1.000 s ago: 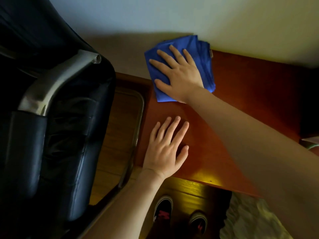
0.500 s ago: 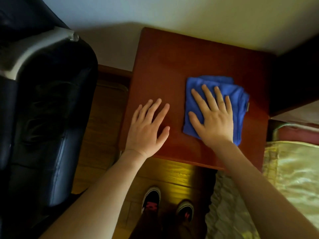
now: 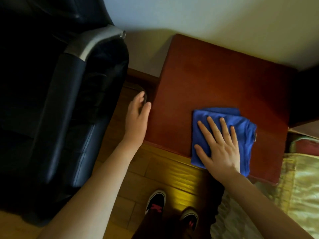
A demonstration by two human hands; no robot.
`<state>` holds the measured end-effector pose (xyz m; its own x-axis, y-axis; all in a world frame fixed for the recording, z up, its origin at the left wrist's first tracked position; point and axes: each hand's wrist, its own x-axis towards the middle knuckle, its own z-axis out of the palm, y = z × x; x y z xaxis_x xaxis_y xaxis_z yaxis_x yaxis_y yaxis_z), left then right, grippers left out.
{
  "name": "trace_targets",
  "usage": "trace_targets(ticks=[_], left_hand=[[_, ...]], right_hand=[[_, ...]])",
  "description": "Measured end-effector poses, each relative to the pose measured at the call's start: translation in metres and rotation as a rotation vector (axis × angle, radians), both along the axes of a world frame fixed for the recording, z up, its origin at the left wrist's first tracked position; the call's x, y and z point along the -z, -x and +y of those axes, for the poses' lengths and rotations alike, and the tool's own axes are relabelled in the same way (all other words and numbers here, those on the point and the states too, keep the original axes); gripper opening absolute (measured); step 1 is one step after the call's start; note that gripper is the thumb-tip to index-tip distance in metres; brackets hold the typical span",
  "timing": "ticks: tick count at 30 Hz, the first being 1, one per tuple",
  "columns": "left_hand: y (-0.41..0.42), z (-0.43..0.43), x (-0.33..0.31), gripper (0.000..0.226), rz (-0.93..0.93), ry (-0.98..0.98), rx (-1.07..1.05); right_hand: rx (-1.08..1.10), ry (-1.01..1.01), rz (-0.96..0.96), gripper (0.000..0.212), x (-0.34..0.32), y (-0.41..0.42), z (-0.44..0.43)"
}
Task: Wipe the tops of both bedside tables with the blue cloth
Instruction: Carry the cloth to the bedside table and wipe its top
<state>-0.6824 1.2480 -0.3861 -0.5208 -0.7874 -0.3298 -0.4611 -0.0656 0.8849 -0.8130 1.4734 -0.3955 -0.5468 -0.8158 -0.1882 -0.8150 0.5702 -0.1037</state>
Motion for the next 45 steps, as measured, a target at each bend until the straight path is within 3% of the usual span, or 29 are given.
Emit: trace_targets(ticks=[5,15,21,24,30,33,37,41,45], left_hand=[[-0.007,0.003,0.018,0.034,0.092,-0.350,-0.169],[-0.010,0.001,0.033,0.027,0.128,-0.426,-0.176],[-0.014,-0.002,0.033,0.021,0.131,-0.460,-0.133],[-0.015,-0.002,0.031,0.023,0.142,-0.489,-0.125],[-0.012,-0.003,0.027,0.030,0.205,-0.589,-0.186],[-0.012,-0.002,0.027,0.033,0.212,-0.597,-0.209],[-0.011,-0.001,0.031,0.030,0.212,-0.598,-0.223],[-0.012,-0.002,0.032,0.028,0.215,-0.617,-0.204],[-0.016,-0.003,0.033,0.030,0.184,-0.586,-0.164]], right_hand=[[-0.128,0.075,0.007,0.067,0.007,-0.033,-0.055],[-0.018,0.183,0.072,0.063,0.019,0.056,-0.191],[0.114,0.125,0.029,0.065,0.011,0.124,-0.250],[0.089,0.127,0.031,0.064,0.010,0.095,-0.232],[-0.116,0.092,-0.013,0.062,0.005,-0.046,-0.107],[-0.159,0.063,-0.016,0.061,0.007,-0.076,-0.072],[-0.168,0.137,-0.017,0.060,0.015,-0.029,-0.103],[0.013,0.198,0.079,0.059,0.021,0.050,-0.166],[0.111,0.154,0.045,0.060,0.013,0.105,-0.202]])
